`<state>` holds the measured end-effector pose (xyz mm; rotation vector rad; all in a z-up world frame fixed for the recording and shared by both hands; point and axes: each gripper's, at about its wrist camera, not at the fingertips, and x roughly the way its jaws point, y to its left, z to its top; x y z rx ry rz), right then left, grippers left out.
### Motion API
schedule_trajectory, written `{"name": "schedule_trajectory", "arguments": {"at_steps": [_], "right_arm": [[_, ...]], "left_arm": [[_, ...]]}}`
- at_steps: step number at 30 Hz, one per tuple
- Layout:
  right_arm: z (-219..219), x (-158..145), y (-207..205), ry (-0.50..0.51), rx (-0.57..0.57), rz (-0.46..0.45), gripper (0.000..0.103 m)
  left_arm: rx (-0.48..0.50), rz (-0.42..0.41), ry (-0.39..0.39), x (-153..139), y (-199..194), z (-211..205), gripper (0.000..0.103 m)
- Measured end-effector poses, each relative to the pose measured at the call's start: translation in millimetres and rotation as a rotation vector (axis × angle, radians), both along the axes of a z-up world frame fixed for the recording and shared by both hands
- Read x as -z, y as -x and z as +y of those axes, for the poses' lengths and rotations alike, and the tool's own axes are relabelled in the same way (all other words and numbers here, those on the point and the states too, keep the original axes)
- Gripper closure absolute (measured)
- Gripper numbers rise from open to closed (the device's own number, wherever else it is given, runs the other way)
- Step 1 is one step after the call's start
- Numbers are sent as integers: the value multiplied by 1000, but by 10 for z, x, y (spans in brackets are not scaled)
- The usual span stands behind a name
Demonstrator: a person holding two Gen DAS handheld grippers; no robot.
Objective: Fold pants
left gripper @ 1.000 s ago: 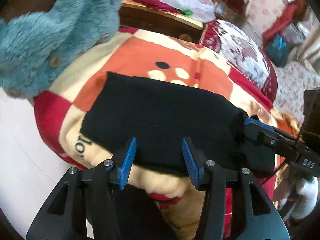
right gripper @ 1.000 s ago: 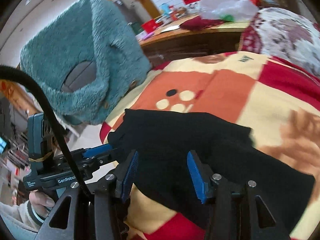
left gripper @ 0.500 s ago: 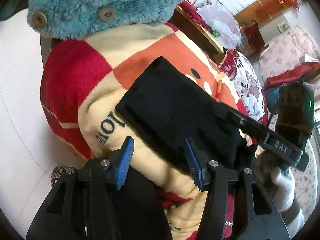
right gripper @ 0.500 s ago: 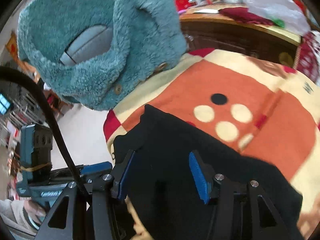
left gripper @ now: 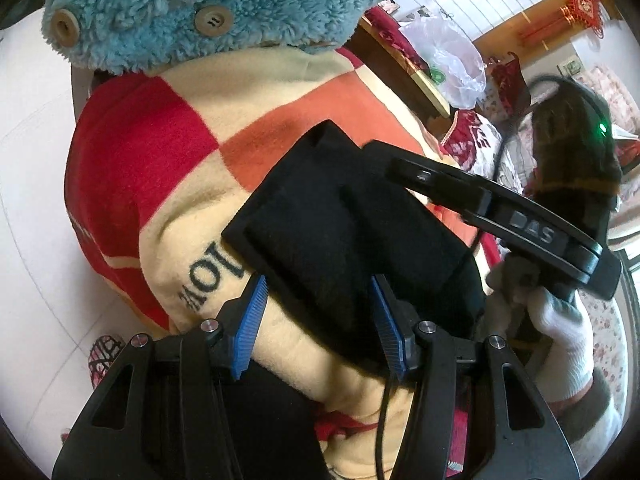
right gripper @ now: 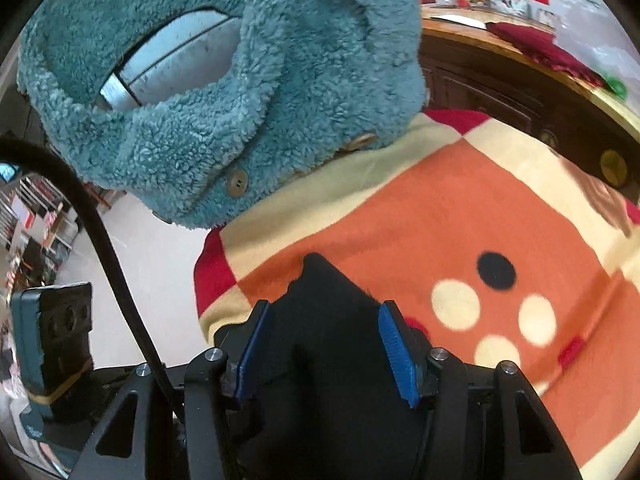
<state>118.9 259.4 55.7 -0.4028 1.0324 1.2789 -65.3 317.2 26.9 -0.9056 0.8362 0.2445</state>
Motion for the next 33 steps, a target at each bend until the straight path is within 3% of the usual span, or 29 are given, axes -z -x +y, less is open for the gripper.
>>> {"name": "schedule_trajectory", "arguments": {"at_steps": [12, 23, 24, 28, 31, 33], "right_arm": [[403, 165, 55, 86, -69, -69, 50], [351, 235, 19, 79, -62, -46, 53], [352, 239, 1, 79, -60, -44, 54], [331, 278, -58, 48, -49, -48, 80], [308, 247, -45, 14, -34, -35, 85], [280, 203, -39, -7, -32, -29, 87]], "left_arm": [[-11, -13, 18, 3, -68, 45, 51], [-28, -22, 14, 3, -58, 34, 51], [-31, -24, 15, 4, -56, 33, 51], [-35, -32, 13, 7, -66, 32, 51], [-22, -45, 0, 8, -90, 32, 51], [-6, -45, -37, -19, -100, 11, 61]]}}
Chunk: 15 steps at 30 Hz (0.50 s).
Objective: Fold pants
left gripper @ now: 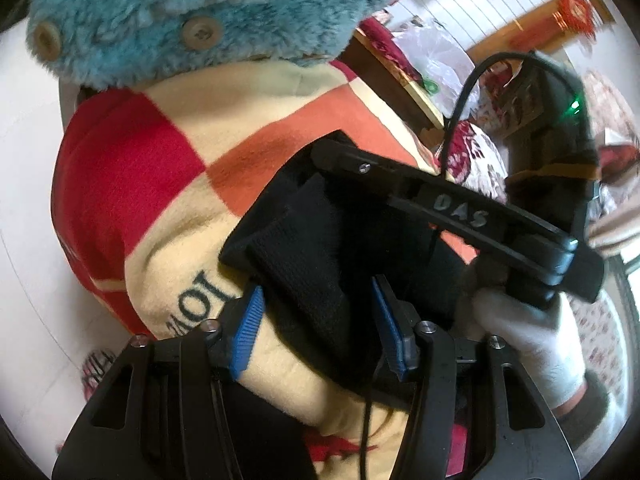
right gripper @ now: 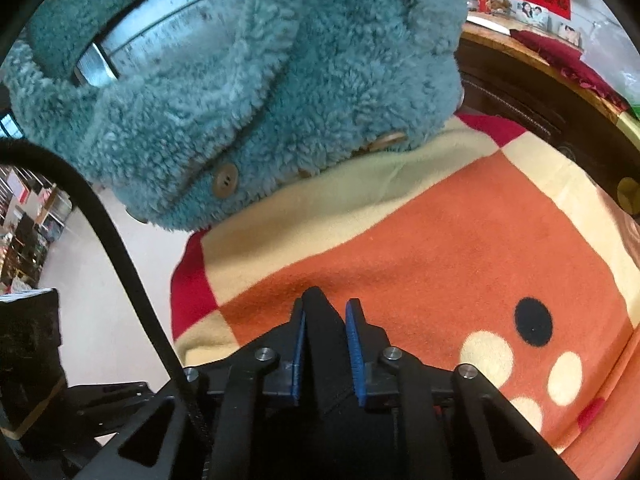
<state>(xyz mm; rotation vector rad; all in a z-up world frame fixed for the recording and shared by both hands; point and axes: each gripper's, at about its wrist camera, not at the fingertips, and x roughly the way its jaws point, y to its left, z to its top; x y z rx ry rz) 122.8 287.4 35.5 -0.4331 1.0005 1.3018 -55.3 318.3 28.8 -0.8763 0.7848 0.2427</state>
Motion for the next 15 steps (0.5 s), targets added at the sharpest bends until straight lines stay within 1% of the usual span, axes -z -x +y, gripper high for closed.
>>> {"name": "schedule_trajectory", "arguments": {"at_steps": [1, 4, 9, 12, 15], "right_arm": [[-20, -36, 1, -13, 2, 3, 88], [-113, -172, -26, -65, 14, 22, 89], [-302, -442, -136, -164, 63, 65, 90], [-531, -625, -202, -224, 99, 90, 90], [-783, -797, -238, -276, 144, 117, 90]], "left_arm": [[0, -2, -18, -16, 11, -5, 70], [10, -34, -39, -95, 48, -1, 80], [40, -111, -117, -416, 90, -98, 85], [74, -168, -153, -646, 93, -203, 86], [130, -225, -191, -877, 74, -382, 87]]}}
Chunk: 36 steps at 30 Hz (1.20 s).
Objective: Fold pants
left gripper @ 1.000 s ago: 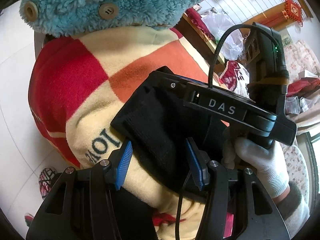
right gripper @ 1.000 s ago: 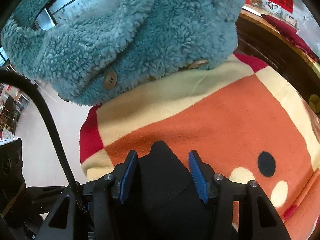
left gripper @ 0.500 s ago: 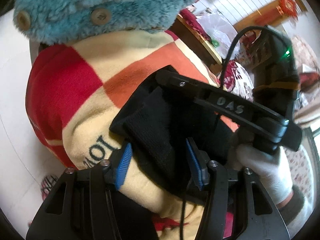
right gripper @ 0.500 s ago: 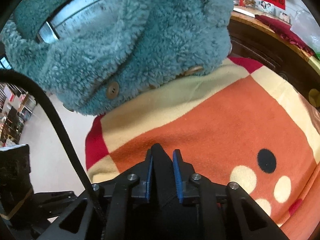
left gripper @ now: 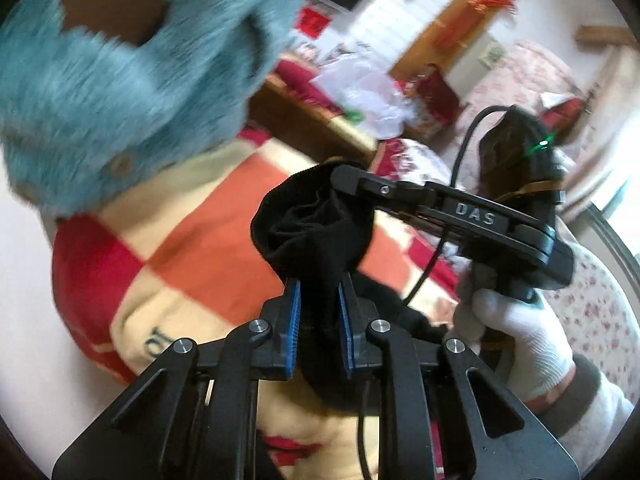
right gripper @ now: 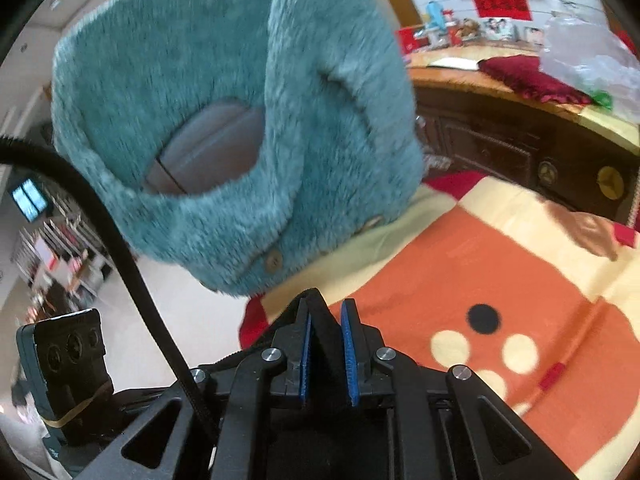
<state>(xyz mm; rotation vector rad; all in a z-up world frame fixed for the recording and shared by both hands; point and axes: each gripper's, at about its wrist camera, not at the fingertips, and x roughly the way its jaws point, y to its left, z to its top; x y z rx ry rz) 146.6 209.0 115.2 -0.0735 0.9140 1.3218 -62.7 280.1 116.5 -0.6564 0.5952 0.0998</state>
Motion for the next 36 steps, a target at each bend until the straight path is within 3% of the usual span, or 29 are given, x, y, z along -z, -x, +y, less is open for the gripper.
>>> {"name": "schedule_trajectory", "arguments": {"at_steps": [7, 19, 29, 36], "right_arm": [[-748, -301, -33, -113, 112, 35, 90], [-1878, -264, -78, -192, 262, 89, 95], [-2991, -87, -75, -269, 441, 146, 96], [-3654, 374, -76, -208, 579, 221, 96]], "left_arm": [[169, -58, -78, -265, -224, -529, 87], [376, -47, -131, -338, -456, -1325, 88], [591, -20, -180, -308, -624, -2244, 88], [708, 87, -245, 108, -821, -2876, 88]]}}
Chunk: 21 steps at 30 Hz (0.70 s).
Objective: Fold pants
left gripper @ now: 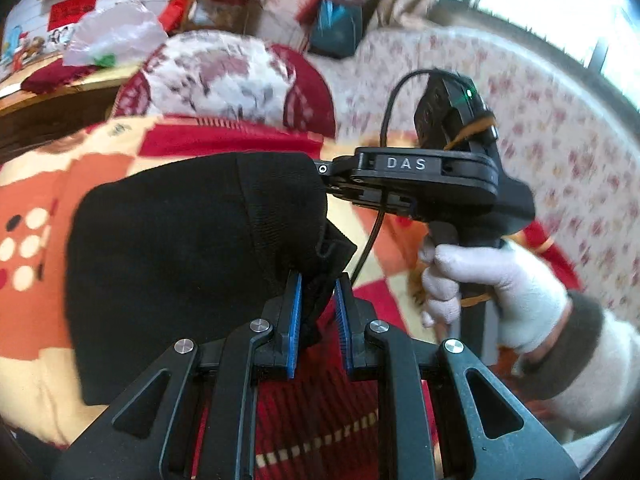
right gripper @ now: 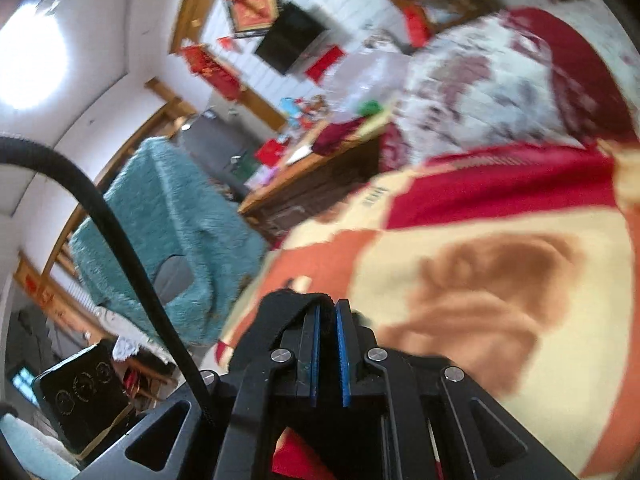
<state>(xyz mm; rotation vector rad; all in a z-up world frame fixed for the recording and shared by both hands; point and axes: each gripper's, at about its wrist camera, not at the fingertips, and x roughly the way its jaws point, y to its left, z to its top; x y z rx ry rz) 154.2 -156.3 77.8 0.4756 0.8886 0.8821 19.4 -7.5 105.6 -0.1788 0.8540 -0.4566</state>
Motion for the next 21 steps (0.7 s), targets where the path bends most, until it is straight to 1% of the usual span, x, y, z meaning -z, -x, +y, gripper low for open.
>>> {"name": "schedule_trajectory", "arguments": {"at_steps": [2, 3, 4, 5, 6, 8, 10, 12, 13, 14, 15, 16, 17, 18, 20, 21], "right_arm": [[-65, 240, -31, 34, 17, 65, 96], [-87, 361, -46, 65, 31, 101, 96], [-118, 457, -51, 94, 49, 132, 96], [-154, 494, -45, 97, 62, 147, 96], [-215, 502, -27, 92, 85, 154, 93], [-362, 449, 5, 74, 135, 155, 90], [-474, 357, 29, 60, 160, 160, 83], [-552, 243, 99, 49, 167, 147, 79], [-565, 187, 150, 47, 158, 139, 75], [-570, 135, 216, 53, 147, 132, 71], [-550, 105, 272, 61, 139, 129, 57], [-527, 84, 334, 66, 127, 127, 50], [-493, 86, 379, 63, 113, 127, 50], [-450, 98, 416, 62, 100, 132, 50], [-367, 143, 465, 72, 91, 139, 50], [-321, 184, 476, 73, 87, 152, 50]], "left_arm": [[13, 65, -21, 188, -59, -93, 88], [15, 97, -18, 265, -71, -113, 88], [21, 104, -10, 290, -57, -117, 88], [33, 101, -2, 277, -31, -117, 88], [49, 93, 1, 240, -1, -128, 88], [65, 73, -20, 130, 61, -135, 87], [72, 54, -32, 6, 137, -104, 81], [71, 35, -17, -126, 211, 1, 79], [59, 22, -9, -201, 241, 81, 79], [42, 11, -7, -265, 266, 173, 76], [26, 3, -9, -306, 274, 250, 72], [-4, -6, -11, -346, 272, 359, 60], [-32, -16, -13, -365, 261, 451, 54], [-65, -25, -18, -372, 239, 550, 54], [-133, -10, -30, -345, 161, 744, 54], [-148, -4, -24, -323, 127, 812, 54]]}}
